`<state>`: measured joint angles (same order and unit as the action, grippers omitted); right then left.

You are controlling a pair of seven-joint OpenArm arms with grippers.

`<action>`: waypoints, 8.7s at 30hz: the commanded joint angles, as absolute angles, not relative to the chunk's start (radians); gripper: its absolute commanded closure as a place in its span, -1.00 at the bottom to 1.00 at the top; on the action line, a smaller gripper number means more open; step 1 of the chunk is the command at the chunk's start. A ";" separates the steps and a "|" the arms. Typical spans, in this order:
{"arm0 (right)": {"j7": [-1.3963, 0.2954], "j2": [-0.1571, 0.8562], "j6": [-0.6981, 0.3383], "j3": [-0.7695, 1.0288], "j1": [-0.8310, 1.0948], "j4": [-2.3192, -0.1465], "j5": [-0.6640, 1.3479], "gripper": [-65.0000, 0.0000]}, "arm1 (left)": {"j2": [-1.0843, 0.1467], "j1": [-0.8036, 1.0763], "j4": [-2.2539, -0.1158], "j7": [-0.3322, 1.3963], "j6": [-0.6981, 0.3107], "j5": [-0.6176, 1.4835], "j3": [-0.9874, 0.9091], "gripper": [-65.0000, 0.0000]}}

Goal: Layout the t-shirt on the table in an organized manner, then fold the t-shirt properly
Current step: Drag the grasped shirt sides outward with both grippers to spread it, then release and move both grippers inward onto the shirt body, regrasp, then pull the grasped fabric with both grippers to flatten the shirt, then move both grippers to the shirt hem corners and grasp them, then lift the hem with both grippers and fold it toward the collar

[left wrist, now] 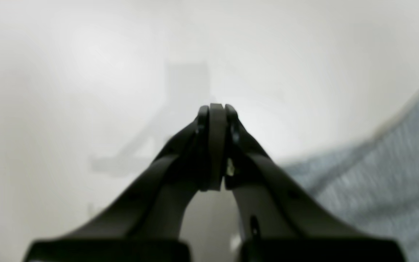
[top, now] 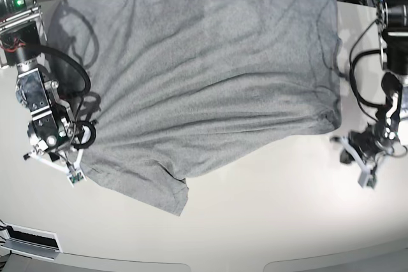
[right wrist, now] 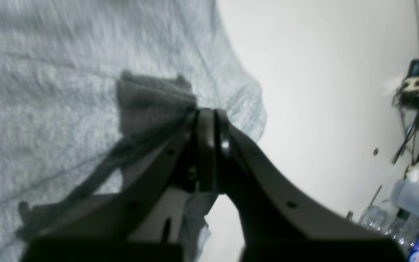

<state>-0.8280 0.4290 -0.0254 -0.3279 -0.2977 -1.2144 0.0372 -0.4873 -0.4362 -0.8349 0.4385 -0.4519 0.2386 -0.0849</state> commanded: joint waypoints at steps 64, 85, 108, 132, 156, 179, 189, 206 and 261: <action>-0.596 0.335 -0.224 -0.320 -0.200 -1.222 0.144 1.00 | -0.440 -0.295 -0.991 0.286 -0.427 0.093 0.216 1.00; -1.079 0.355 -0.664 -0.320 -0.361 -1.222 0.567 1.00 | -0.562 -0.558 -0.996 1.155 -0.698 0.911 0.215 1.00; -1.132 0.450 -0.676 -0.320 -0.191 -1.238 0.608 1.00 | -0.562 -0.012 -1.390 0.871 -0.698 0.566 0.215 1.00; -0.727 0.444 -0.374 -0.320 -0.159 -1.237 0.228 1.00 | -0.472 -0.328 -0.855 0.315 -0.611 0.028 0.216 1.00; -0.967 0.527 -0.681 -0.036 -0.117 -1.478 0.789 1.00 | -0.701 -0.341 -1.068 0.923 -0.698 0.998 0.071 1.00; -0.970 0.496 -0.677 -0.004 0.022 -1.510 0.789 1.00 | -0.519 0.272 -1.065 1.150 -0.698 1.306 -0.799 0.25; -0.971 0.454 -0.678 -0.004 0.023 -1.510 0.789 1.00 | -0.442 0.255 -1.064 1.059 -0.678 1.140 -0.606 -0.14; -1.130 0.465 -0.698 -0.004 0.046 -1.567 0.854 1.00 | -0.377 0.184 -1.065 1.055 -0.688 1.050 -0.490 1.00; -1.282 0.366 -0.698 0.413 0.291 -1.384 1.123 1.00 | -0.572 0.184 -1.069 1.110 -0.698 1.206 -0.566 1.00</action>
<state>-1.2877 0.3443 -0.6930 0.4076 0.2985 -1.3670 1.1007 -0.5446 0.1905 -1.0534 1.1179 -0.6891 1.1893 -0.5575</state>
